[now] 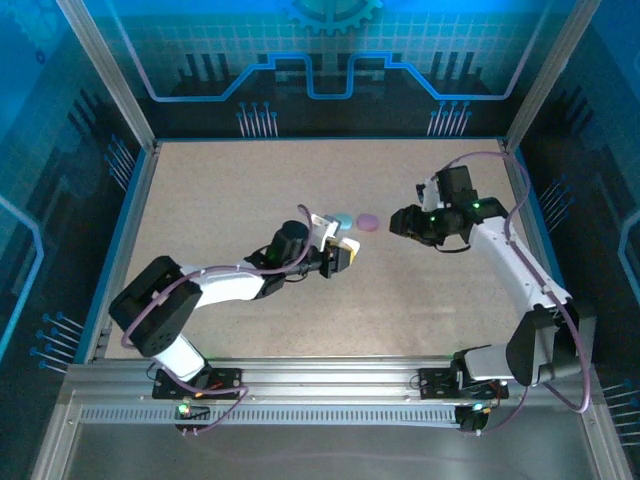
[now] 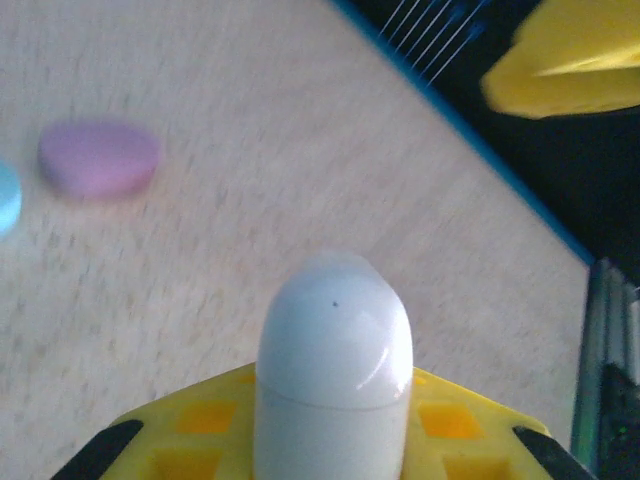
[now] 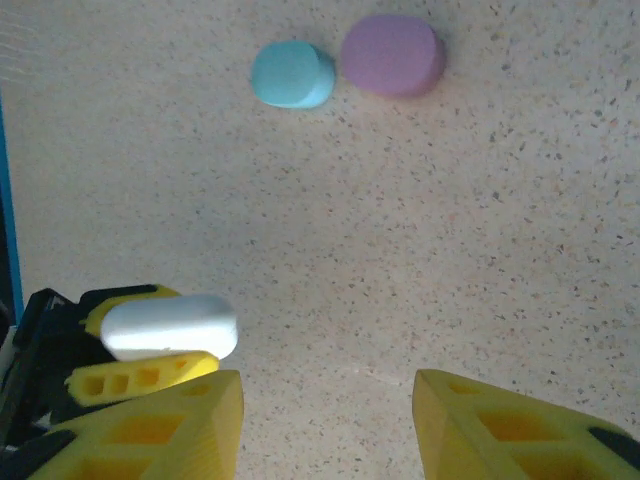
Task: Insert wireless bluetooth earbuds into charging case
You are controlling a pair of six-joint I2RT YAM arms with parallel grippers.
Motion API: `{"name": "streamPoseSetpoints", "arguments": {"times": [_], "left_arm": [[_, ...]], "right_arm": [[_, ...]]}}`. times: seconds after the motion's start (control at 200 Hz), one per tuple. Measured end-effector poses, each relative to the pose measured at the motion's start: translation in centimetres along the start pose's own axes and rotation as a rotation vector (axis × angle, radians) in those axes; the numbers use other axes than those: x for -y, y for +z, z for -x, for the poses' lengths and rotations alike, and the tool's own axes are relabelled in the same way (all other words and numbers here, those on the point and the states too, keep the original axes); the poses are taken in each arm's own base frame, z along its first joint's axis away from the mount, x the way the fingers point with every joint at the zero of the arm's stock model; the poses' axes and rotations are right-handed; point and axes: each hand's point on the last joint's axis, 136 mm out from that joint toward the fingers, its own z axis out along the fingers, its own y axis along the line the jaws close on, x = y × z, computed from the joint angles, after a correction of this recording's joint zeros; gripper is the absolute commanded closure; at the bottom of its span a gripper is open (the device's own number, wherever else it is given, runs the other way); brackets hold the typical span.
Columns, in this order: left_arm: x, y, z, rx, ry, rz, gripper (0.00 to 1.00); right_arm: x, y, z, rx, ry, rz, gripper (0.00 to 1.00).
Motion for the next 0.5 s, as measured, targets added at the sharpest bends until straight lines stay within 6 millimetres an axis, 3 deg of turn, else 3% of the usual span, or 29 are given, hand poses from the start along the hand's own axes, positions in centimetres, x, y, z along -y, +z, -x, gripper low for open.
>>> {"name": "streamPoseSetpoints", "arguments": {"times": [0.21, 0.5], "left_arm": [[-2.8, 1.3, -2.0, -0.128, -0.144, 0.081, 0.75], [-6.0, 1.1, -3.6, -0.184, -0.298, 0.151, 0.68]], "right_arm": [[2.7, 2.3, -0.9, -0.016, 0.045, -0.070, 0.52], [4.6, 2.7, -0.7, 0.013, 0.068, -0.130, 0.51]]}}
